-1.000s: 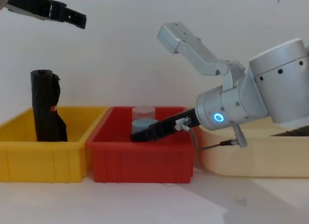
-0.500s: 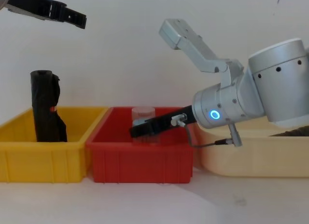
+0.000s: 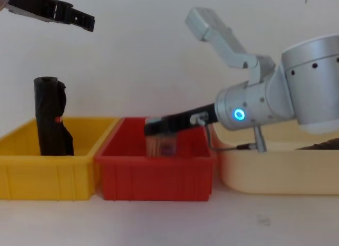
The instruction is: Pick up the garbage bag with the one hand and transfer it to the other hand.
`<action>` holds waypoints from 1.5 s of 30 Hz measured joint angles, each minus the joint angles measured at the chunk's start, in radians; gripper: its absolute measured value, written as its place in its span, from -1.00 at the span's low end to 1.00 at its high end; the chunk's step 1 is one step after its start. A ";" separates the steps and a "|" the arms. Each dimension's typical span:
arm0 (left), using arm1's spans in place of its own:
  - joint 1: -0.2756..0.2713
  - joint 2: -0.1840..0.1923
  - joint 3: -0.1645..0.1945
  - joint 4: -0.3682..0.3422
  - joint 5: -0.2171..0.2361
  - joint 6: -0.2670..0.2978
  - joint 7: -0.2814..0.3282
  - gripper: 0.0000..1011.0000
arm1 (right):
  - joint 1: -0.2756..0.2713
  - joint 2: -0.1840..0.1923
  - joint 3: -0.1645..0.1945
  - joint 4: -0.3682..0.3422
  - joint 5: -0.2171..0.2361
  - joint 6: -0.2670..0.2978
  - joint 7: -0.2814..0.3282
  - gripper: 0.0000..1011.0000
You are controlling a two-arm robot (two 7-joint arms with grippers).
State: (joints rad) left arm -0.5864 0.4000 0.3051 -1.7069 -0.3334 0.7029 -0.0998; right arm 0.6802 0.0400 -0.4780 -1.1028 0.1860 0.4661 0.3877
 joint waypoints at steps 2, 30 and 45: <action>0.000 0.000 0.000 0.000 0.000 0.000 0.000 0.98 | -0.004 0.000 0.009 -0.015 0.006 0.000 -0.005 0.31; 0.000 0.000 0.000 0.000 0.000 0.000 0.000 0.98 | -0.153 0.124 0.264 -0.336 0.102 -0.098 -0.121 0.31; 0.000 0.000 0.000 0.000 0.000 0.000 0.000 0.98 | -0.234 0.177 0.279 -0.341 0.118 -0.209 -0.078 0.86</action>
State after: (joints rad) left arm -0.5864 0.4000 0.3050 -1.7069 -0.3334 0.7029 -0.0998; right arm 0.4459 0.2174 -0.1994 -1.4439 0.3035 0.2573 0.3102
